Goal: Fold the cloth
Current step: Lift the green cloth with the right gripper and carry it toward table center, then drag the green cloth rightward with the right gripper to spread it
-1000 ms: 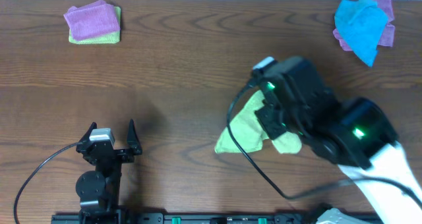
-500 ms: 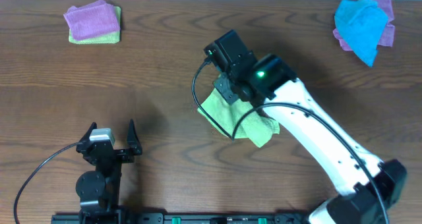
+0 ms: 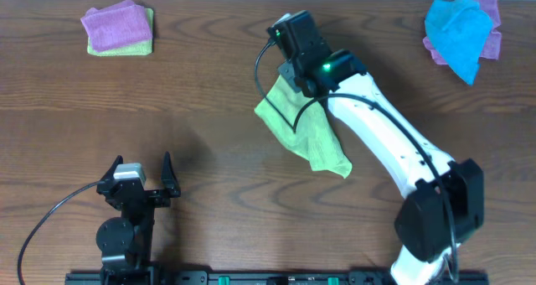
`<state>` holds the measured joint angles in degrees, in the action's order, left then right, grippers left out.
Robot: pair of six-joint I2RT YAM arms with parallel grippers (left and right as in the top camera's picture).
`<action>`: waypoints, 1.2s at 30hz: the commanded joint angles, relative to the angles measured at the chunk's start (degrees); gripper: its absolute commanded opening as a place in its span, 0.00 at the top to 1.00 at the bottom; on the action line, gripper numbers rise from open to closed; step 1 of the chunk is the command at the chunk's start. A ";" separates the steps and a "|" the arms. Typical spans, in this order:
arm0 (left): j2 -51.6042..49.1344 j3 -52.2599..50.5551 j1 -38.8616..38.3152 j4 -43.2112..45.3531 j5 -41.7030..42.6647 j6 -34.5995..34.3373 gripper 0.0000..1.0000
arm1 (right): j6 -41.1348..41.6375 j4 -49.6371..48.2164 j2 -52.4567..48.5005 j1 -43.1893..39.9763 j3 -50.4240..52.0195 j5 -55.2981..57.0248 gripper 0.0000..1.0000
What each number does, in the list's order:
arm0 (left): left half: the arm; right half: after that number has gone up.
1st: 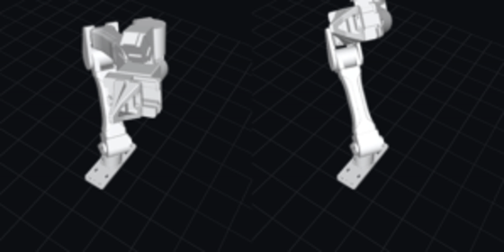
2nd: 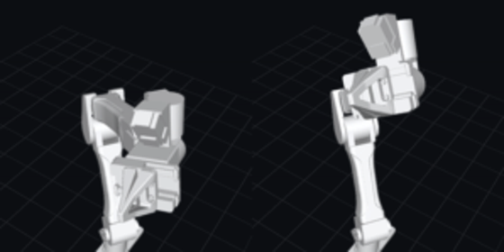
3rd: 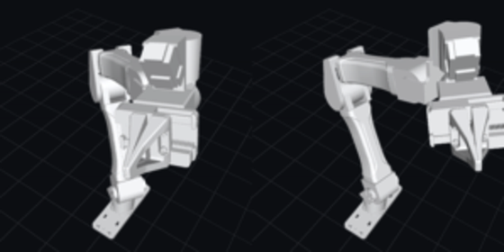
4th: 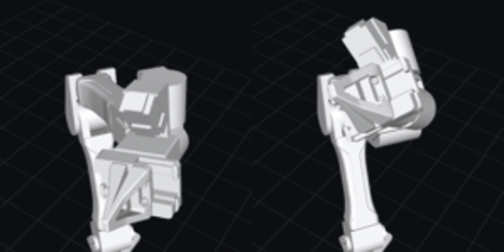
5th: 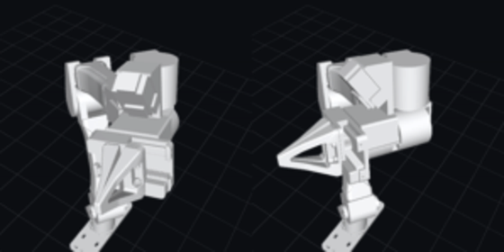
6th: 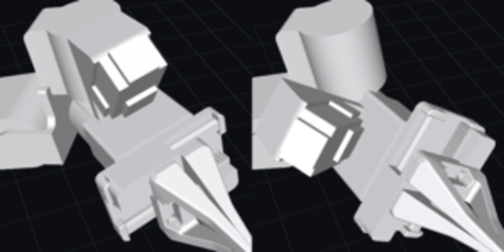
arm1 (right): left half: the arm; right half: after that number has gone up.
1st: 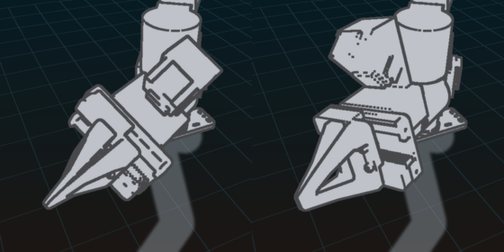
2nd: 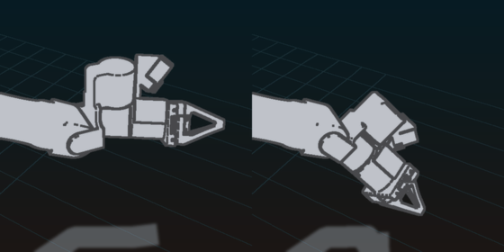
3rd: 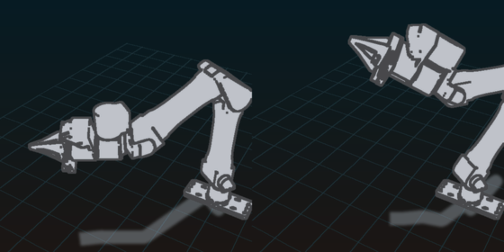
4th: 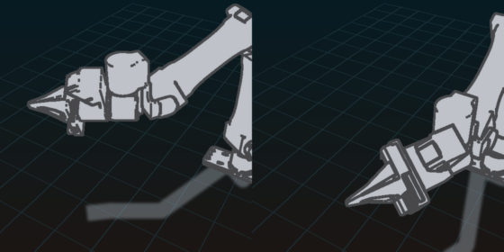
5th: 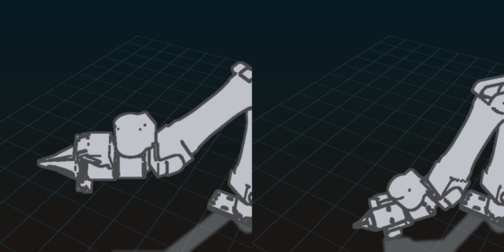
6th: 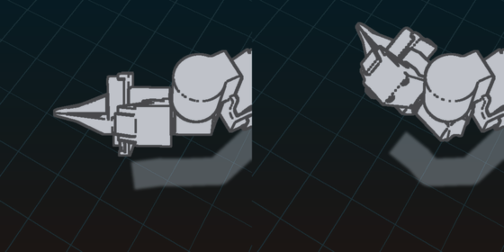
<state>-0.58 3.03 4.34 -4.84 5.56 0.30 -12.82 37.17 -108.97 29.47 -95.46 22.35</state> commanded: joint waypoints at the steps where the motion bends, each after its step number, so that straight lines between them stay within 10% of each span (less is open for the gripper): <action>1: 0.33 -1.95 -0.13 -0.76 -0.42 1.03 0.05 | -1.60 -6.12 -3.21 -3.61 -0.42 14.80 0.98; 2: 0.33 -1.95 -0.13 -0.74 -0.42 1.01 0.05 | -1.57 -10.21 -4.72 -4.96 -0.42 21.99 0.96; 3: 0.33 -1.95 -0.13 -0.74 -0.42 1.01 0.05 | -1.62 -13.57 -6.19 -6.19 -0.42 27.15 0.22; 4: 0.33 -1.95 -0.13 -0.74 -0.42 1.01 0.05 | -1.86 -15.15 -7.10 -6.97 -0.42 30.38 0.01; 18: 0.33 -1.95 -0.13 -0.74 -0.42 1.01 0.05 | 4.07 9.40 -7.96 -9.94 -0.39 2.60 0.02; 22: 0.33 -1.95 -0.13 -0.74 -0.42 1.03 0.05 | 5.51 16.13 -7.96 -14.78 -0.37 -2.32 0.27; 36: 0.33 -1.95 -0.13 -0.74 -0.42 1.01 0.05 | 3.56 20.39 -7.96 -23.61 4.31 -28.26 0.39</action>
<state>-0.60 3.03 4.34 -4.86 5.56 0.30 -8.38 58.26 -117.16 5.74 -92.88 -0.34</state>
